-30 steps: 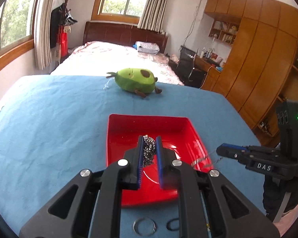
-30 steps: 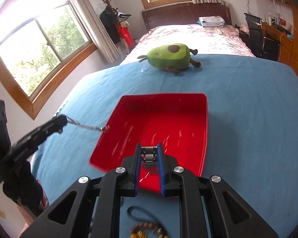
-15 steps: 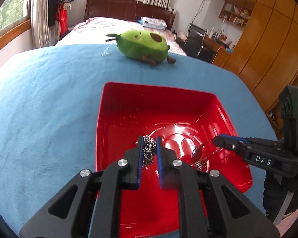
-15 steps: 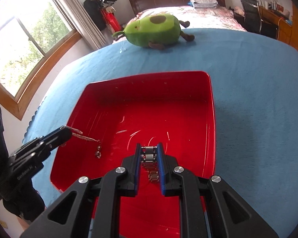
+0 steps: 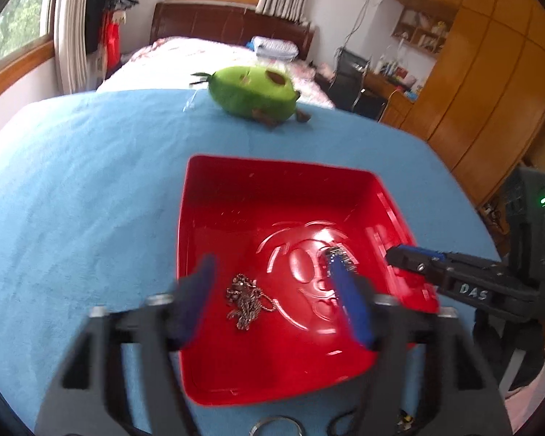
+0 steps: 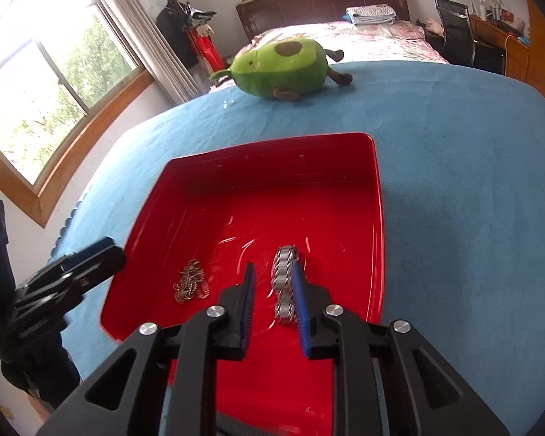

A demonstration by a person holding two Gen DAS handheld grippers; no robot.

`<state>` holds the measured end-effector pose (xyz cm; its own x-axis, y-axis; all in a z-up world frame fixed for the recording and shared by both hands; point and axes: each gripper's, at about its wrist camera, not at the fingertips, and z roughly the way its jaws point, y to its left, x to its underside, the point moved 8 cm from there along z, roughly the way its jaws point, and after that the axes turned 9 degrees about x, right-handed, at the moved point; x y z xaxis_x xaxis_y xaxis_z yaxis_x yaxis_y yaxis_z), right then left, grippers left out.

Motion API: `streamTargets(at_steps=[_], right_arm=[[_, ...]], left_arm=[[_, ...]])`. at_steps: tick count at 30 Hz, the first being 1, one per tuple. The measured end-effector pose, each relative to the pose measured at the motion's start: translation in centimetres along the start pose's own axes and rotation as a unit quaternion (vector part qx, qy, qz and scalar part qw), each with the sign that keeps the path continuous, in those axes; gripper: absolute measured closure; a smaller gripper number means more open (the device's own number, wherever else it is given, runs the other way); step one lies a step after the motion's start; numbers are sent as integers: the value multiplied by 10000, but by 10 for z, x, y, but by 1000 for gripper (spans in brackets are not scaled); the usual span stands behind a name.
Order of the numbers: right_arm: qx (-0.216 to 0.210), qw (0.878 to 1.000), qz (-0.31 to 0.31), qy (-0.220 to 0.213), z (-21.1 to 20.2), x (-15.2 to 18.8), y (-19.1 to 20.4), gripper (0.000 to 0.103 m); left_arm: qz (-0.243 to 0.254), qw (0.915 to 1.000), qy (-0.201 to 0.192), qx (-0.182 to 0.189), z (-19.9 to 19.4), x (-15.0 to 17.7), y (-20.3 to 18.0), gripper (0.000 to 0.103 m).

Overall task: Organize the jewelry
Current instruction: 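Open the right tool to drop the watch into the red box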

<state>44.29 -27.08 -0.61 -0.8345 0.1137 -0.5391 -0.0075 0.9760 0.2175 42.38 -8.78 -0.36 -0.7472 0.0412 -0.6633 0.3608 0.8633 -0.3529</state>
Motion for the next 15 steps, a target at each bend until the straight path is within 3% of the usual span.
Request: streamTargets(at_steps=[8, 15], right_arm=[[-85, 9997, -148, -147, -42, 32, 8, 82], [-82, 9998, -204, 32, -58, 78, 4, 82]], left_arm=[[101, 9999, -4, -136, -41, 27, -14, 37], [210, 9970, 580, -466, -60, 93, -10, 47]])
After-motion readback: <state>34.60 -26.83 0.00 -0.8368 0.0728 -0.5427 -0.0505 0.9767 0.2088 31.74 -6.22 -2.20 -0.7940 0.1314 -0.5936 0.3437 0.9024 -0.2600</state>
